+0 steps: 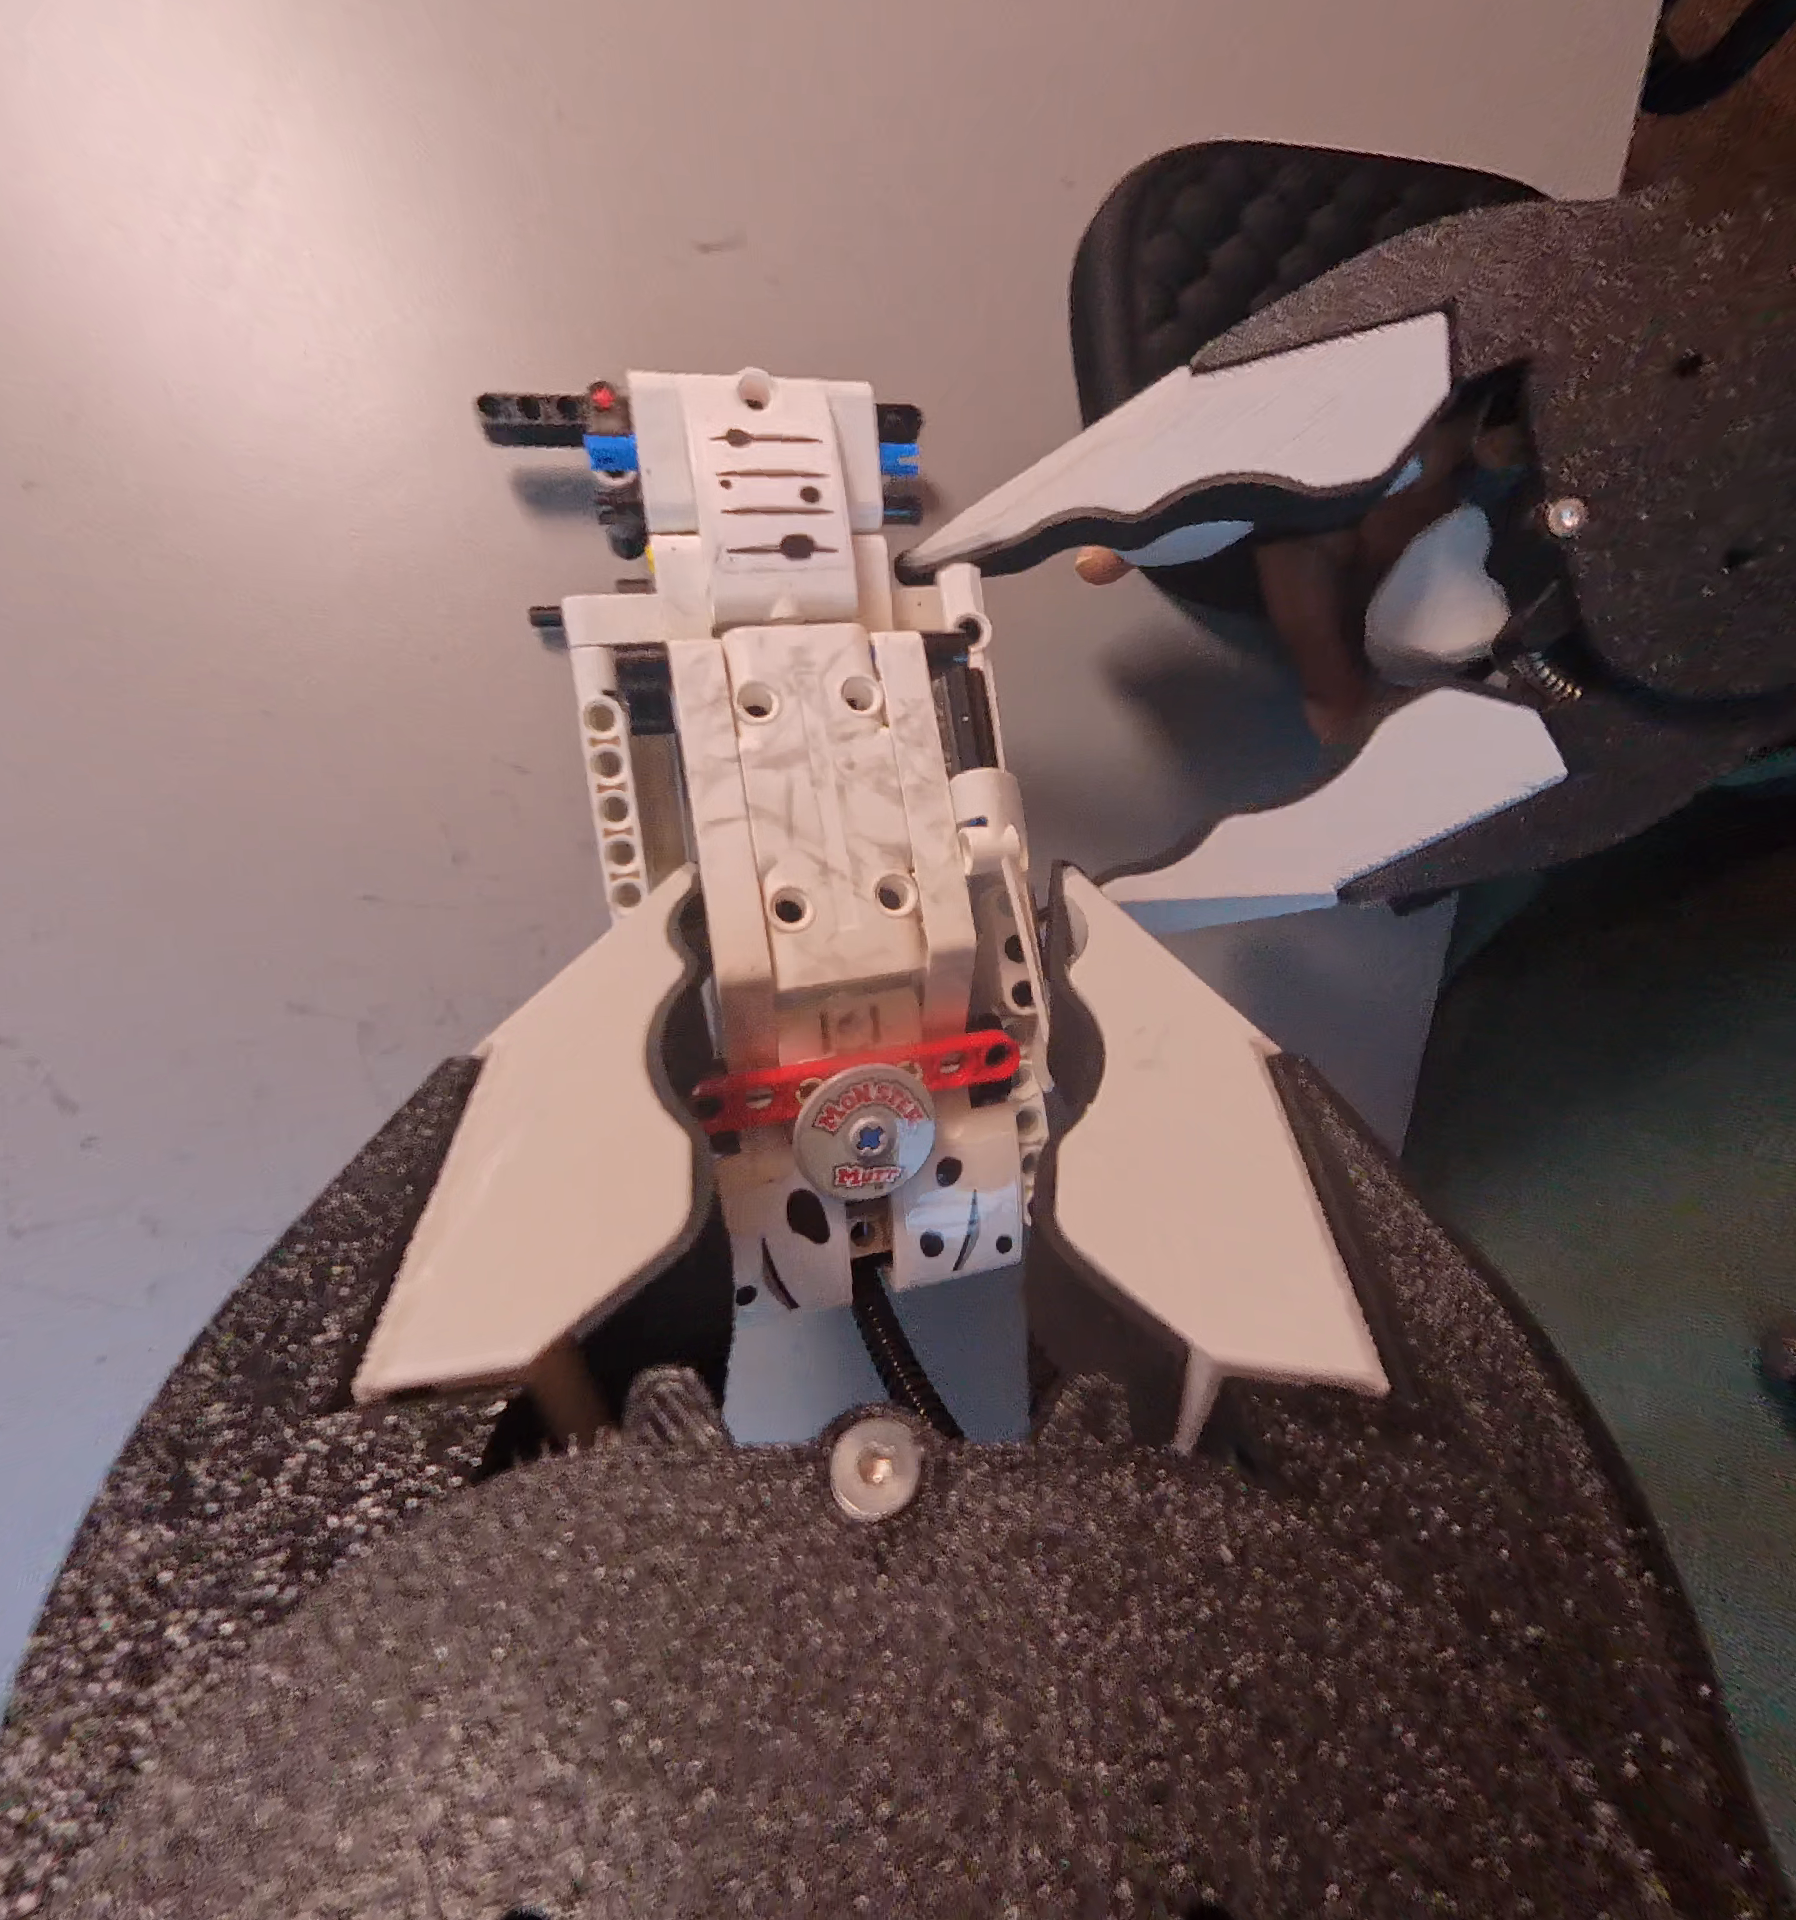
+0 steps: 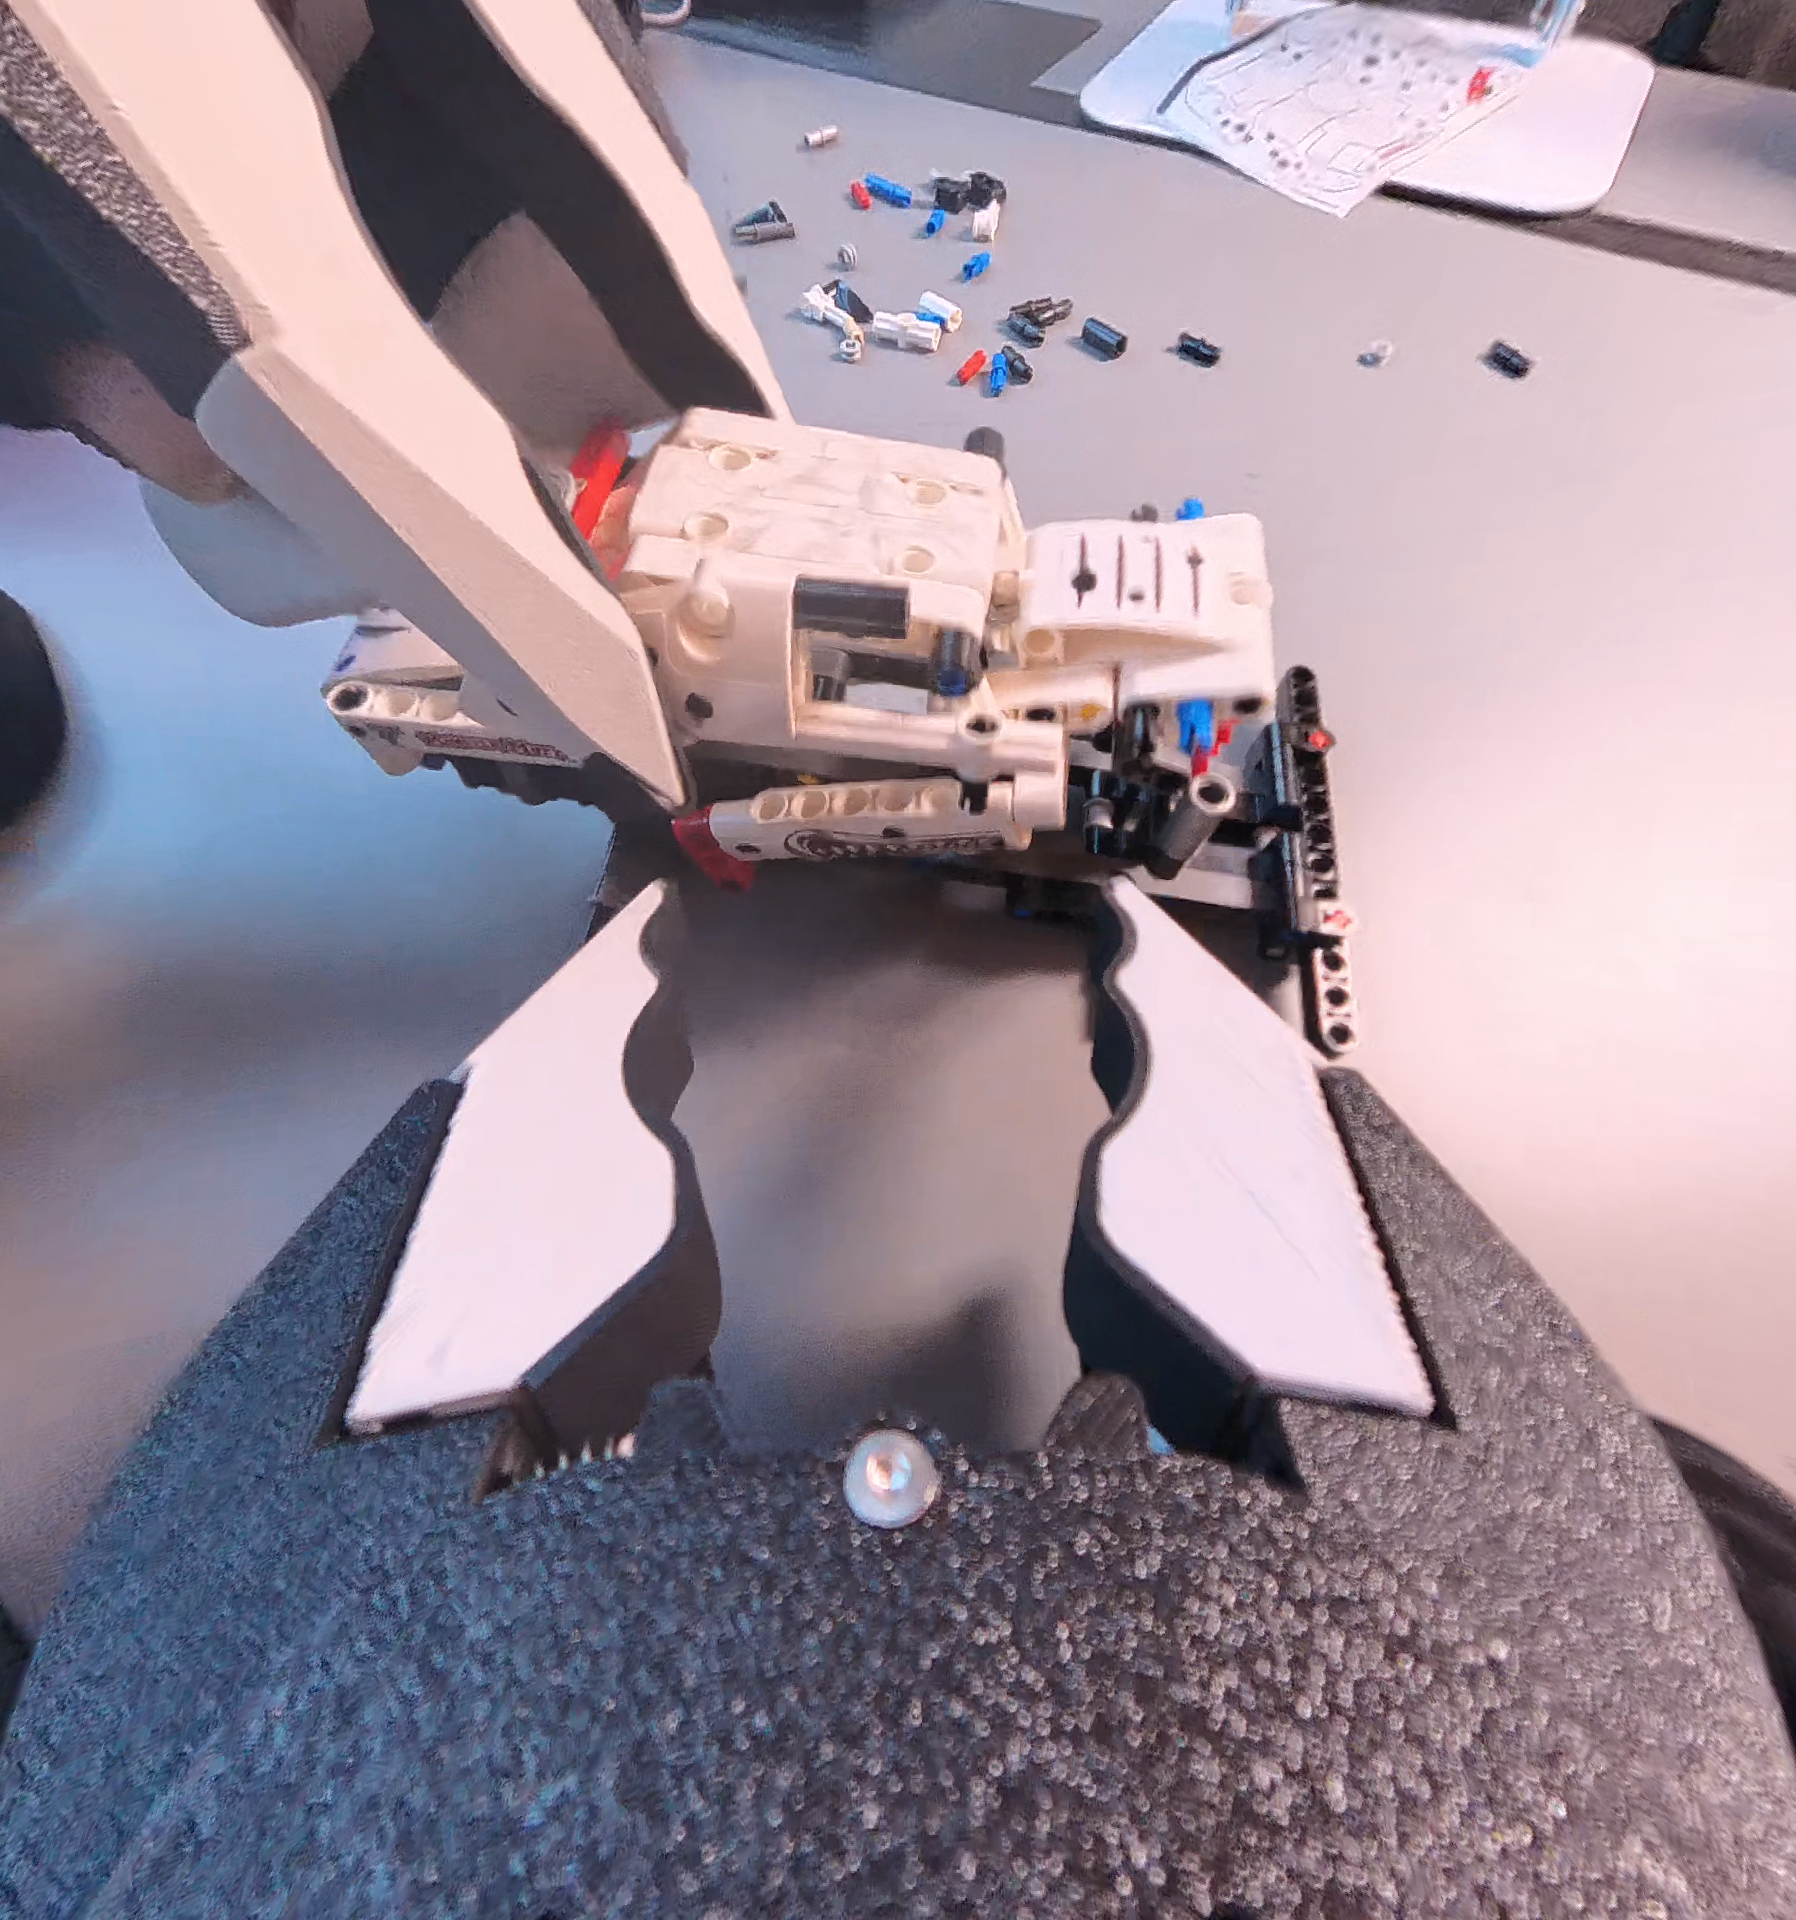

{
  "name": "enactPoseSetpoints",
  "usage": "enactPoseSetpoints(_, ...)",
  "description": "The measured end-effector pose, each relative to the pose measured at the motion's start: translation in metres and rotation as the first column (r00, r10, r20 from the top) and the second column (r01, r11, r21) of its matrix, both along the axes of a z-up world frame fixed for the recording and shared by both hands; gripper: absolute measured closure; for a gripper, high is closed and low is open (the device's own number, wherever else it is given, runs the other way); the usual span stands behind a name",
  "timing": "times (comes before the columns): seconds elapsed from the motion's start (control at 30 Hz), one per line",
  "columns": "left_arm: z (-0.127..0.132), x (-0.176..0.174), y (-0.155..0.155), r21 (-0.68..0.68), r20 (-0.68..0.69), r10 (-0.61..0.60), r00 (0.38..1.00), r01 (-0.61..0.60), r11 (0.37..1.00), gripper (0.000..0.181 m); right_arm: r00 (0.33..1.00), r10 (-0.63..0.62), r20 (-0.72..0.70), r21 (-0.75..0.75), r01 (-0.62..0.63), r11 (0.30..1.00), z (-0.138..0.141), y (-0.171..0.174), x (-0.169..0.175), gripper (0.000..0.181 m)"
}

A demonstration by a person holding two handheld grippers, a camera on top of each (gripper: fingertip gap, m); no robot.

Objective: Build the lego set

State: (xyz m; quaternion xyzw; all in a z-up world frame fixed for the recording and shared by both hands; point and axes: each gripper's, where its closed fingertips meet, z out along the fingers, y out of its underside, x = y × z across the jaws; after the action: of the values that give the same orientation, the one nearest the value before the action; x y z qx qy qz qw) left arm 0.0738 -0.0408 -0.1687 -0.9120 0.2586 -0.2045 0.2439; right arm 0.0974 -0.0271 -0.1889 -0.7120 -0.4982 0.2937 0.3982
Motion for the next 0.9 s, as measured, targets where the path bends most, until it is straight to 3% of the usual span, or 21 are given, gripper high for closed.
enactPoseSetpoints(0.23, 0.001, -0.007, 0.001, -0.022, 0.037, -0.001, 0.999, 0.002, 1.000, 0.118, 0.998, -0.013, 0.058, 0.129, 0.005, 0.992, -0.002, 0.007, -0.014, 0.093)
enactPoseSetpoints(0.4, 0.007, -0.010, 0.002, -0.054, 0.145, 0.022, 0.989, -0.015, 0.998, 0.122, 0.994, -0.054, 0.100, 0.258, 0.026, 0.966, -0.001, 0.014, -0.024, 0.094)
enactPoseSetpoints(0.63, 0.009, -0.023, 0.001, -0.027, 0.184, 0.033, 0.982, -0.029, 0.999, 0.122, 0.991, -0.045, 0.129, 0.369, -0.006, 0.929, 0.000, 0.015, -0.041, 0.098)
enactPoseSetpoints(0.73, 0.010, -0.028, -0.002, -0.024, 0.207, 0.035, 0.978, -0.031, 0.999, 0.122, 0.996, -0.019, 0.092, 0.344, -0.013, 0.939, 0.004, 0.012, -0.047, 0.098)
enactPoseSetpoints(0.9, 0.011, -0.032, -0.004, -0.010, 0.221, 0.050, 0.974, -0.049, 0.999, 0.122, 0.999, 0.021, -0.035, 0.099, -0.017, 0.995, 0.010, 0.008, -0.053, 0.099)
